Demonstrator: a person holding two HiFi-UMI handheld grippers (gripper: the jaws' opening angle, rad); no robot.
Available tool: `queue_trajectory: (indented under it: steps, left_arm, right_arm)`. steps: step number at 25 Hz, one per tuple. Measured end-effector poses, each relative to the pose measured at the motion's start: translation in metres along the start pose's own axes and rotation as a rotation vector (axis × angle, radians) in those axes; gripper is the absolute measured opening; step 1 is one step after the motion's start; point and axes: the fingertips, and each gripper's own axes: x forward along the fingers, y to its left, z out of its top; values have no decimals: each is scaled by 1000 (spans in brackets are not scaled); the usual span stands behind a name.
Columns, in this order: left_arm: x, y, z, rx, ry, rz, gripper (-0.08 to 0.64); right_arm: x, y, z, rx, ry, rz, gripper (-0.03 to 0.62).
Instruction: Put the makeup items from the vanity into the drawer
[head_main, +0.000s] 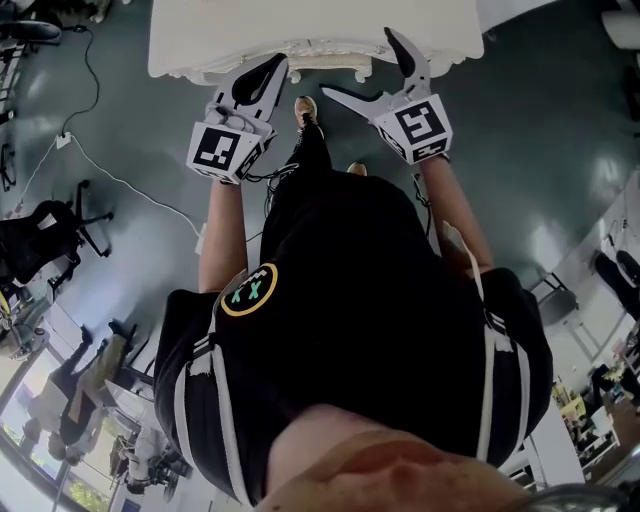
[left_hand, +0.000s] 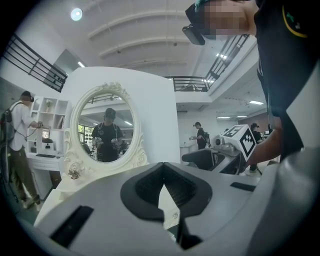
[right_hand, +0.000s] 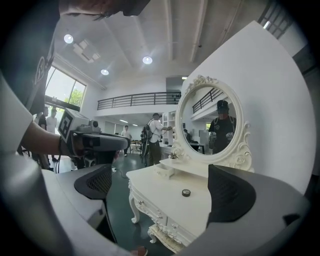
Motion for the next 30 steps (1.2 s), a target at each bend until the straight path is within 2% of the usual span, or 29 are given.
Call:
queue_trajectory:
  steps: [7, 11, 15, 18, 22, 25, 27, 30]
  left_arm:
    - [52, 110, -39, 54, 14, -44, 18]
    - [77, 163, -50, 77, 28, -104, 18]
    - [93, 196, -60, 56, 30, -142, 18]
    - [110, 225, -63, 10, 27, -143, 18]
    - [120, 242, -73, 11, 44, -153, 18]
    - [125, 245, -78, -8, 56, -133, 18]
    - [132, 249, -81, 10, 69, -126, 18]
    - [142, 252, -79, -9, 72, -95, 18]
  right_arm:
    - [119, -47, -14, 7, 55, -21, 600]
    - [179, -72, -13, 17, 92, -44, 600]
    - [216, -86, -15, 26, 123, -61, 598]
    - [246, -101, -17, 28, 147, -63, 598]
    - [266, -113, -25, 37, 169, -57, 600]
    - [273, -119, -38, 47, 180, -42, 598]
    - [283, -128, -50, 48, 190, -28, 600]
    - [298, -144, -76, 59, 224, -3, 599]
